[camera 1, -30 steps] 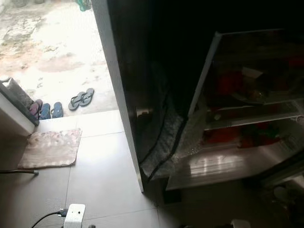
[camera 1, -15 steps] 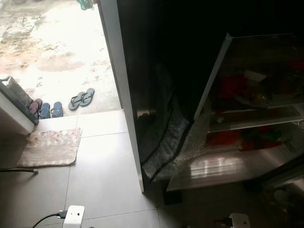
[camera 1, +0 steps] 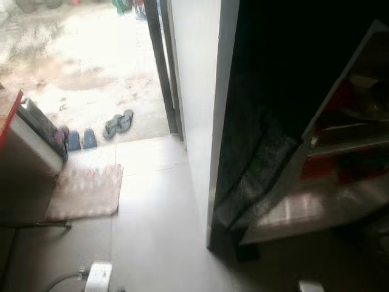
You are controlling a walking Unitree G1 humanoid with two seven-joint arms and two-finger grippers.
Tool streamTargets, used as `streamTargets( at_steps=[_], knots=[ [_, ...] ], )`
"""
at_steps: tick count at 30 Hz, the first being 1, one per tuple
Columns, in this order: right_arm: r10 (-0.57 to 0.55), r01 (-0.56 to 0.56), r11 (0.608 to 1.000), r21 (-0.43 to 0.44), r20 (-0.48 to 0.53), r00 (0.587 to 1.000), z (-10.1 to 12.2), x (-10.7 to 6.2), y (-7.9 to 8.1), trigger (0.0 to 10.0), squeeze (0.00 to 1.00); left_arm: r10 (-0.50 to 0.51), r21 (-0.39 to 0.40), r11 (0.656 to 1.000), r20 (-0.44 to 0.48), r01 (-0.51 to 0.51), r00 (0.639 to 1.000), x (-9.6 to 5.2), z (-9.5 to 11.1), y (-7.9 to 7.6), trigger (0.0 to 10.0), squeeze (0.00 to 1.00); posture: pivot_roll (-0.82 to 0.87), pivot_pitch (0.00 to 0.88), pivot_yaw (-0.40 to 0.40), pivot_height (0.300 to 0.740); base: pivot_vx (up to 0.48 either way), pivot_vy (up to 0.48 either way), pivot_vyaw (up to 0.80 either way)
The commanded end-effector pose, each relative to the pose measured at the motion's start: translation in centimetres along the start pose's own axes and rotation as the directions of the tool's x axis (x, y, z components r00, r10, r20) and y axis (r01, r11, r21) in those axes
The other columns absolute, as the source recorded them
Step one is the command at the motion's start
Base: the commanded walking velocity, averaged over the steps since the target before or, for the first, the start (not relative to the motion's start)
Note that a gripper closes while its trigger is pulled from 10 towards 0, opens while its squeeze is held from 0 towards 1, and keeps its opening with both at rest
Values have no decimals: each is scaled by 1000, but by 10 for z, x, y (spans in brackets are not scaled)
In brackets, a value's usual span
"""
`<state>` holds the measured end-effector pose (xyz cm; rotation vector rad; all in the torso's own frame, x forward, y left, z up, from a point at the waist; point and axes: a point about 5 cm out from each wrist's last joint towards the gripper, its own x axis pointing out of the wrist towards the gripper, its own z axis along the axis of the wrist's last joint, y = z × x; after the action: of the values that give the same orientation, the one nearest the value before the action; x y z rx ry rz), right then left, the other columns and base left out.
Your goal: Restocking fridge
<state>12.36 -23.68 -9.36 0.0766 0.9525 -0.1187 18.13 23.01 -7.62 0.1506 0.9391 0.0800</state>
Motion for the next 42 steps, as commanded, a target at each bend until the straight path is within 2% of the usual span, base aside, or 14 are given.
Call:
streamTargets(
  at_steps=[1,7,42],
  knots=[
    [6,-6,1000,9,-25,1000,-7,-1,3,10000,0,16,29,999,-51,-14,999,-3,-14,8,10000,0,-54,168,41,740,0,0,-650],
    [5,-5,1000,15,-25,1000,-7,-1,4,10000,0,9,12,1000,-40,-8,999,-3,-12,8,10000,0,-55,168,43,740,0,0,-781],
    [8,-8,1000,19,-28,1000,-7,-1,4,10000,0,12,33,999,-30,-11,999,-2,-8,8,10000,0,-54,170,43,740,0,0,-781]
  ],
)
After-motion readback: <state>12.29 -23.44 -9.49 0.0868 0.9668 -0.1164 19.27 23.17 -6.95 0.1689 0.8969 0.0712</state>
